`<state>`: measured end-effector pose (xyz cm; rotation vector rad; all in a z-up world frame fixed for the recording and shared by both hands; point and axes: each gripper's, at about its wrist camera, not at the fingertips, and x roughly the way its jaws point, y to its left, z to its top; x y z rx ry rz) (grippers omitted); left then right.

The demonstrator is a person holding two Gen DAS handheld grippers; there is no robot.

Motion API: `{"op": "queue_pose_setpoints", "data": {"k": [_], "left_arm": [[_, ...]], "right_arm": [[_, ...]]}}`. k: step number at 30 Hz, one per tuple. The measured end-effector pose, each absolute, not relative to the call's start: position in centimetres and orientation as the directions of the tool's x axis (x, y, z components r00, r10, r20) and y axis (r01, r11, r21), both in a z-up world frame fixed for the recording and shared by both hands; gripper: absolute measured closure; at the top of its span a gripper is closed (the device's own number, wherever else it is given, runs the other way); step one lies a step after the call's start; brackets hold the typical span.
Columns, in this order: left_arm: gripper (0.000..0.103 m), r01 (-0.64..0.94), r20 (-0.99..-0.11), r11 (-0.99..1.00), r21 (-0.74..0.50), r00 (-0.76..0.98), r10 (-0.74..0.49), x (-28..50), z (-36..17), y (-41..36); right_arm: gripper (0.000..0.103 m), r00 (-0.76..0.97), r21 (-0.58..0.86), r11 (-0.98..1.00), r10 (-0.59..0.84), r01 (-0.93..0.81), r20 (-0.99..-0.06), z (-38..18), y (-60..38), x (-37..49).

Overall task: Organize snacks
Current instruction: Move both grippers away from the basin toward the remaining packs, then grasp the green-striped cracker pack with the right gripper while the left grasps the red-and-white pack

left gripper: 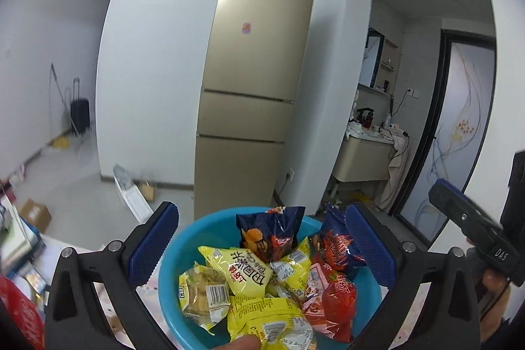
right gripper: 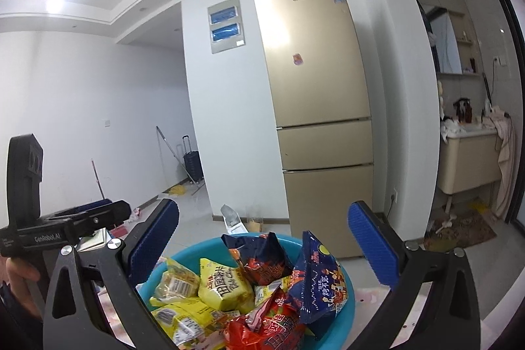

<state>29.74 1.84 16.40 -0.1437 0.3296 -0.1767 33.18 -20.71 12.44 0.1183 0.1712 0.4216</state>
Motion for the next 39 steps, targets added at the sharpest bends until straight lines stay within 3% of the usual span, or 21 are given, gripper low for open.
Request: {"op": "queue_pose_setpoints", "data": {"k": [12, 16, 39], "left_arm": [[0.000, 0.182, -0.226, 0.982, -0.051, 0.956, -0.189, 23.6, 21.2, -1.5], [0.000, 0.173, -0.232, 0.985, -0.019, 0.957, -0.173, 21.1, 21.5, -1.8], [0.000, 0.163, -0.359, 0.985, 0.063, 0.924, -0.130, 13.5, 16.8, -5.3]], "right_arm": [[0.000, 0.907, 0.055, 0.908, 0.418, -0.416, -0.052, 16.0, -19.3, 27.4], [0.000, 0.911, -0.002, 0.912, 0.409, -0.410, -0.057, 16.1, -19.2, 25.1], [0.000, 0.894, -0.023, 0.896, 0.440, -0.443, -0.089, 12.8, -20.8, 16.7]]}}
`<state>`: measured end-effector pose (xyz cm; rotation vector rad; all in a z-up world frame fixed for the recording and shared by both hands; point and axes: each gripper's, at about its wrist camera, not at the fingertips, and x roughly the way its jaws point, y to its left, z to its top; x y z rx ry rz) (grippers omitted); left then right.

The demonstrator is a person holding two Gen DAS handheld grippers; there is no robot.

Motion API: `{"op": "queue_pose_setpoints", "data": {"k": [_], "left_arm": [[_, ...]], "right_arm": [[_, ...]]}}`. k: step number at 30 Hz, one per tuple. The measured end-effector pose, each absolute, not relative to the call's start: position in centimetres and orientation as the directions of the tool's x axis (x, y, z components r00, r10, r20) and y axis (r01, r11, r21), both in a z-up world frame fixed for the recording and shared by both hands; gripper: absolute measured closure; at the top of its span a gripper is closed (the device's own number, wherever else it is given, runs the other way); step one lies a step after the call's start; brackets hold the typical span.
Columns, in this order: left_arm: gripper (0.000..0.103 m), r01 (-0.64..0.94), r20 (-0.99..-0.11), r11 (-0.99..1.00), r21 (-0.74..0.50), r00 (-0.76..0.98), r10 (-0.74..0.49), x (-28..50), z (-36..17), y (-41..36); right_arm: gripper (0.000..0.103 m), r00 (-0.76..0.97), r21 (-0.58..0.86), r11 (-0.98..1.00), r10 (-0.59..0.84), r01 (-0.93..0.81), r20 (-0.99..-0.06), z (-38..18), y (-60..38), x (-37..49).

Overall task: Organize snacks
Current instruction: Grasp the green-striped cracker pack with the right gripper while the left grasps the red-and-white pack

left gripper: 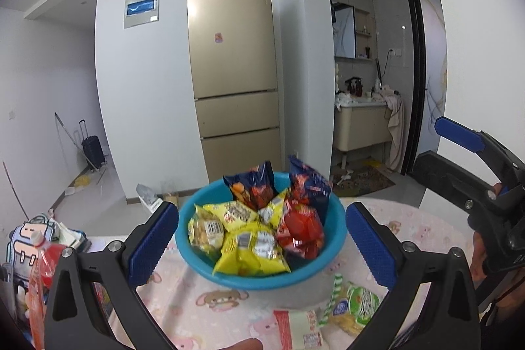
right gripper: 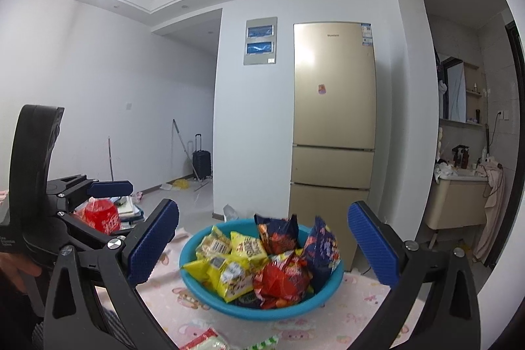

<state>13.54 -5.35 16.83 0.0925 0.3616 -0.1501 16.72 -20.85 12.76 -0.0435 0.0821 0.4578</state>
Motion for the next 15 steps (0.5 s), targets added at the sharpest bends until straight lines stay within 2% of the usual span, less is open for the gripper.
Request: {"op": "queue_pose_setpoints", "data": {"k": [4, 15], "left_arm": [[0.000, 0.132, -0.378, 0.988, 0.082, 0.921, -0.092, 13.0, 14.9, -5.9], [0.000, 0.131, -0.419, 0.988, 0.079, 0.904, -0.087, 12.8, 9.8, -6.4]], "right_arm": [[0.000, 0.867, 0.020, 0.873, 0.487, -0.488, -0.101, 10.8, -21.8, 16.4], [0.000, 0.869, 0.051, 0.880, 0.475, -0.473, -0.140, 6.3, -23.9, 16.0]]}}
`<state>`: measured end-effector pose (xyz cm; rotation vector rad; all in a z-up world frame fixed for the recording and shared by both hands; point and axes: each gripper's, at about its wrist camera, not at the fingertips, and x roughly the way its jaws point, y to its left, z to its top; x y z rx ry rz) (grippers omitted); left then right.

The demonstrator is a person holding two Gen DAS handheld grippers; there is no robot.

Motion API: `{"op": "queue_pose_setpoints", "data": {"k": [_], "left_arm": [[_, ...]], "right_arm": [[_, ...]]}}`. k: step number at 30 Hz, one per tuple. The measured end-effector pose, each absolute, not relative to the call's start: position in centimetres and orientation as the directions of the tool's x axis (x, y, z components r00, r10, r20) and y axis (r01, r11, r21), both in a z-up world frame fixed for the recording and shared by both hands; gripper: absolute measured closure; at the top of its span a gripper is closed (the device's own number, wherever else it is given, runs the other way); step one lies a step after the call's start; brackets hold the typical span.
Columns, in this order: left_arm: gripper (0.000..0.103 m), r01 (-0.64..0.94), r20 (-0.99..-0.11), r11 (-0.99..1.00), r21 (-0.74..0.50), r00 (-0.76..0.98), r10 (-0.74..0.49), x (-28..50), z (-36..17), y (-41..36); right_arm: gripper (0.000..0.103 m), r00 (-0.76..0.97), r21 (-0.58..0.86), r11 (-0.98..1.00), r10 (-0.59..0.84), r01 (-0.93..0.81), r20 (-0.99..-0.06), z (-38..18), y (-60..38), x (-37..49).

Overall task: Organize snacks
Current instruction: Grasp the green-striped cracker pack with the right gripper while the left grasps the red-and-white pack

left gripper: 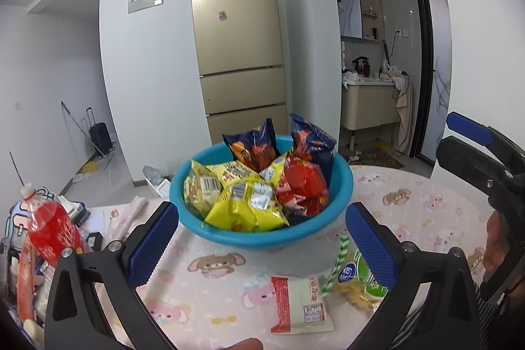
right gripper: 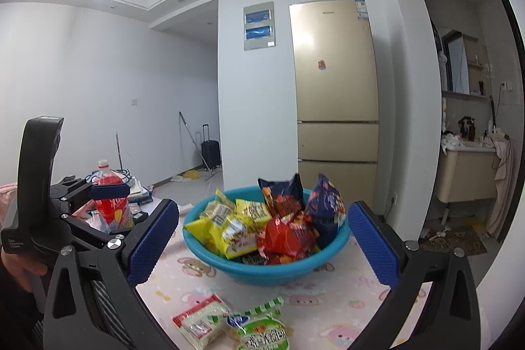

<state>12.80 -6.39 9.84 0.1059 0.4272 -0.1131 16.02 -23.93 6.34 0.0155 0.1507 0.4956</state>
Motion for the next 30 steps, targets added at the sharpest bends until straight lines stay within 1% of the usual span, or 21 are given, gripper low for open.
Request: {"op": "queue_pose_setpoints", "data": {"k": [5, 8, 11, 14, 16, 18, 21, 26, 30], "left_arm": [[0.000, 0.141, -0.432, 0.989, 0.051, 0.896, -0.105, 13.0, 7.7, -6.1], [0.000, 0.151, -0.465, 0.988, 0.019, 0.877, -0.125, 13.7, 6.1, -5.9], [0.000, 0.169, -0.500, 0.986, -0.010, 0.853, -0.152, 14.4, 4.6, -5.8], [0.000, 0.169, -0.537, 0.986, -0.018, 0.830, -0.152, 15.1, 3.1, -5.9], [0.000, 0.177, -0.570, 0.984, -0.038, 0.805, -0.166, 15.7, 2.1, -5.9], [0.000, 0.181, -0.602, 0.981, -0.071, 0.776, -0.187, 16.3, 1.1, -5.7], [0.000, 0.180, -0.656, 0.976, -0.121, 0.724, -0.215, 17.3, -0.6, -5.4], [0.000, 0.177, -0.704, 0.977, -0.119, 0.679, -0.208, 18.0, -2.2, -5.8], [0.000, 0.162, -0.740, 0.980, -0.118, 0.644, -0.196, 18.6, -3.3, -5.9]], "right_arm": [[0.000, 0.859, 0.056, 0.878, 0.477, -0.476, -0.183, 4.3, -24.1, 16.6], [0.000, 0.845, 0.047, 0.870, 0.489, -0.492, -0.216, 3.1, -23.8, 17.0], [0.000, 0.813, 0.079, 0.850, 0.523, -0.522, -0.257, 1.9, -23.9, 17.6], [0.000, 0.791, 0.052, 0.843, 0.522, -0.535, -0.320, 0.5, -23.6, 18.3], [0.000, 0.753, 0.074, 0.825, 0.545, -0.560, -0.369, -0.6, -23.6, 19.3], [0.000, 0.737, 0.083, 0.826, 0.538, -0.557, -0.408, -1.7, -23.5, 20.1], [0.000, 0.706, 0.079, 0.834, 0.510, -0.547, -0.491, -3.5, -22.9, 21.6], [0.000, 0.609, 0.103, 0.814, 0.506, -0.572, -0.611, -6.5, -21.4, 23.3], [0.000, 0.554, 0.105, 0.804, 0.491, -0.585, -0.672, -7.9, -20.4, 24.2]]}}
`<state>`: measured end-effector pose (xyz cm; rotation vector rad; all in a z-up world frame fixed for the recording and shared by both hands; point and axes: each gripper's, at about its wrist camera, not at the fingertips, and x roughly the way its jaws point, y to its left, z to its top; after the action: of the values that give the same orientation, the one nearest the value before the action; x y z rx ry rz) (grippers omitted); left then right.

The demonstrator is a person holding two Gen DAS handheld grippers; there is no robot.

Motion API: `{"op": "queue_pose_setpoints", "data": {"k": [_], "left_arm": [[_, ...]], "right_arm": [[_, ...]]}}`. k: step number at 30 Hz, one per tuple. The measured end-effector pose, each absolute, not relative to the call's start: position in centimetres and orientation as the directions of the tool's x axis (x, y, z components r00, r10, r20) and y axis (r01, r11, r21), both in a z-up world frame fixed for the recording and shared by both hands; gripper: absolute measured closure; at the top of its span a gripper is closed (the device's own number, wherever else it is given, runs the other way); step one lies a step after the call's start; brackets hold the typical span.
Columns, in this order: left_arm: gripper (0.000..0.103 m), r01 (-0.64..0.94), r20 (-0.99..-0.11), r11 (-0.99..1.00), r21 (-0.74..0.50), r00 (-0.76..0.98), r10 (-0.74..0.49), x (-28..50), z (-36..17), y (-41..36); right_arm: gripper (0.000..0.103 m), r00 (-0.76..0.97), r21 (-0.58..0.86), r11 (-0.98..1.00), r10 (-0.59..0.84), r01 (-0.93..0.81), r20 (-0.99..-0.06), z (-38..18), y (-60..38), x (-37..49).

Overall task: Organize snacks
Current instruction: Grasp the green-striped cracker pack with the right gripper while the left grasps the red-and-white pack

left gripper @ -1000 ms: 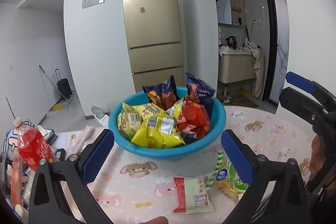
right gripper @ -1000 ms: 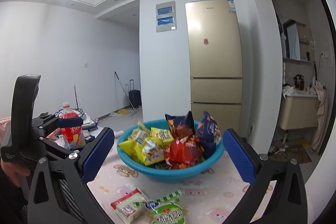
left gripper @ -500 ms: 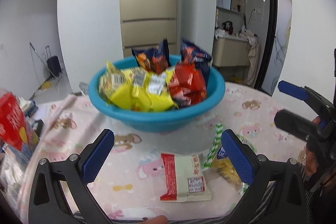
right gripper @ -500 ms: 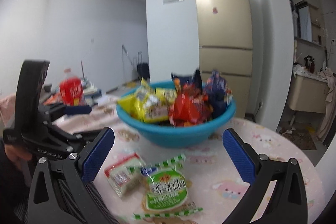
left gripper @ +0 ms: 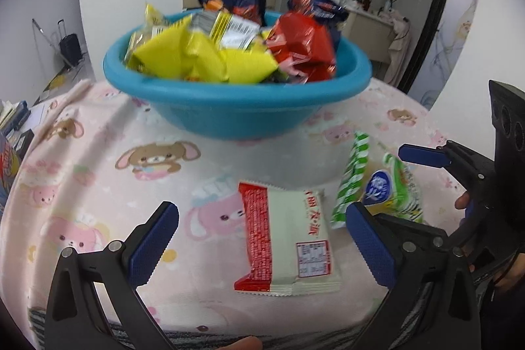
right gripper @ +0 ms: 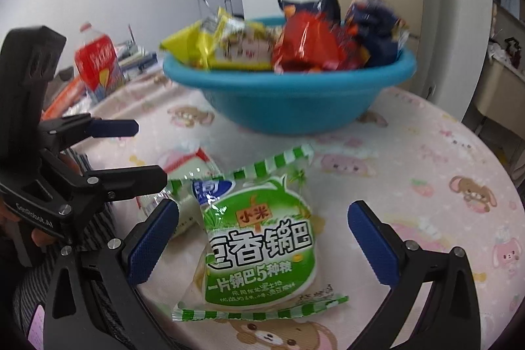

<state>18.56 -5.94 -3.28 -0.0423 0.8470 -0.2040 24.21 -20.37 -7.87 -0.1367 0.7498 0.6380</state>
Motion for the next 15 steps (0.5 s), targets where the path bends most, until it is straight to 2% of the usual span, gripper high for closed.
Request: {"op": "queue_pose_setpoints", "data": {"k": [2, 4, 6, 7, 9, 15], "left_arm": [[0.000, 0.168, -0.748, 0.977, -0.131, 0.630, -0.209, 18.7, -3.6, -6.0], [0.000, 0.168, -0.752, 0.977, -0.128, 0.626, -0.206, 18.7, -3.7, -6.0], [0.000, 0.172, -0.753, 0.977, -0.124, 0.624, -0.206, 18.7, -3.8, -6.1], [0.000, 0.175, -0.755, 0.977, -0.123, 0.623, -0.206, 18.7, -3.9, -6.2], [0.000, 0.182, -0.758, 0.976, -0.123, 0.617, -0.211, 18.7, -3.9, -6.3], [0.000, 0.263, -0.778, 0.958, -0.114, 0.576, -0.251, 18.8, -4.5, -8.0]], "right_arm": [[0.000, 0.542, 0.102, 0.807, 0.479, -0.582, -0.690, -8.3, -20.1, 24.5], [0.005, 0.525, 0.108, 0.807, 0.473, -0.580, -0.708, -8.7, -20.0, 24.9], [0.018, 0.513, 0.119, 0.811, 0.467, -0.573, -0.720, -9.0, -20.1, 25.3], [0.021, 0.504, 0.131, 0.813, 0.468, -0.567, -0.726, -9.2, -20.2, 25.5], [0.038, 0.496, 0.156, 0.812, 0.482, -0.563, -0.722, -9.1, -20.6, 25.7], [0.041, 0.598, 0.169, 0.871, 0.446, -0.461, -0.666, -7.7, -23.3, 25.6]]}}
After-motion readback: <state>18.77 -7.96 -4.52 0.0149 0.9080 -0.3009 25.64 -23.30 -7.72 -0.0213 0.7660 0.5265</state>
